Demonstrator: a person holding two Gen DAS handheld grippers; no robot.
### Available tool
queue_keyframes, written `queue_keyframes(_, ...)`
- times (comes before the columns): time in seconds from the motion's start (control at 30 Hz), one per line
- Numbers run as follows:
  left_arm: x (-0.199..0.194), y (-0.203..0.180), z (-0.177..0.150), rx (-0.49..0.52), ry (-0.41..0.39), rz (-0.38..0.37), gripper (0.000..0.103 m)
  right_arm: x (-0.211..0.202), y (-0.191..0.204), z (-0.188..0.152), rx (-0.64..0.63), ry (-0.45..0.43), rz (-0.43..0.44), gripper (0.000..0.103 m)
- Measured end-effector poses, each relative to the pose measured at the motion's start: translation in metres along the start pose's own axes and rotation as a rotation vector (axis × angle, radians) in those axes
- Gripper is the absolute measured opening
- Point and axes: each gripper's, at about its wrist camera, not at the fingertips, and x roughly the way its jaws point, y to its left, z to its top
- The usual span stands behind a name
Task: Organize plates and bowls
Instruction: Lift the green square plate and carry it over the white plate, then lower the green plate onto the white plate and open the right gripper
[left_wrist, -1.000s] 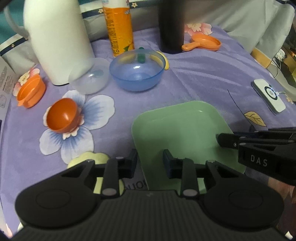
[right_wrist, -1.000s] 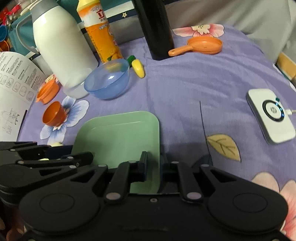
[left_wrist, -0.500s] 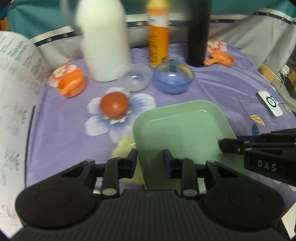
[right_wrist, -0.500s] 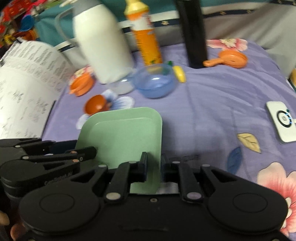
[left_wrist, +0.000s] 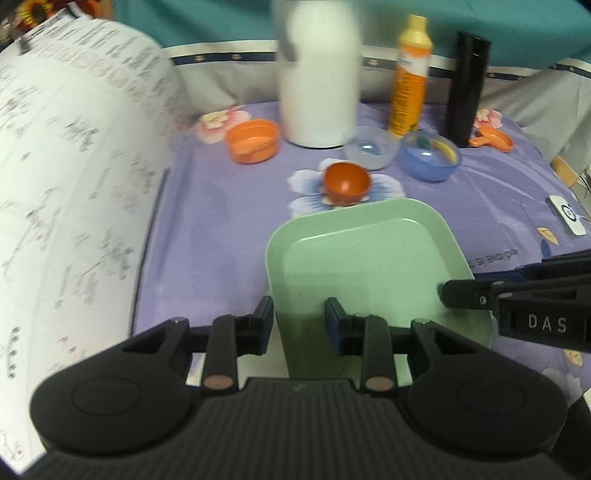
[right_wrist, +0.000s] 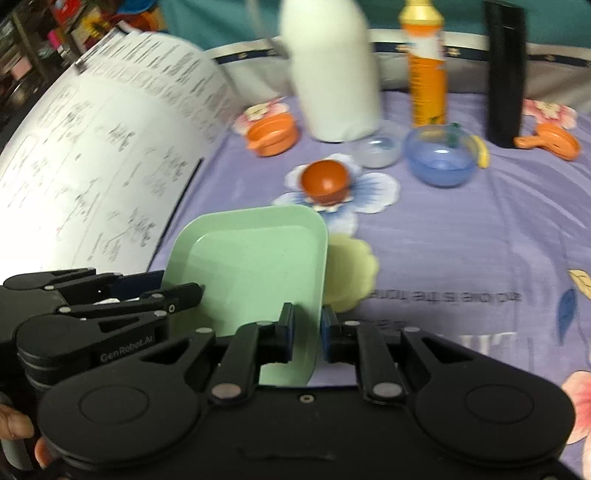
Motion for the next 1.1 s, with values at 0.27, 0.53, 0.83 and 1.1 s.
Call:
queue_keyframes(0.27, -0.008, 0.043, -0.035, -0.018, 0.025, 0.017, 0.029, 0.020, 0.051, -0.020, -0.055, 0.088, 0.039, 0.016)
queue_keyframes(0.53, 0.006, 0.055, -0.061, 0.000, 0.075, 0.007, 0.029, 0.041, 0.064, -0.043, -0.064, 0.174, 0.029, 0.016)
queue_keyframes(0.83, 0.027, 0.057, -0.072, 0.004, 0.126, -0.015, 0.030, 0.054, 0.059, -0.046, -0.051, 0.215, 0.017, 0.016)
queue_keyframes(1.1, 0.032, 0.059, -0.072, -0.011, 0.138, -0.026, 0.032, 0.064, 0.060, -0.047, -0.056, 0.225, 0.017, 0.025)
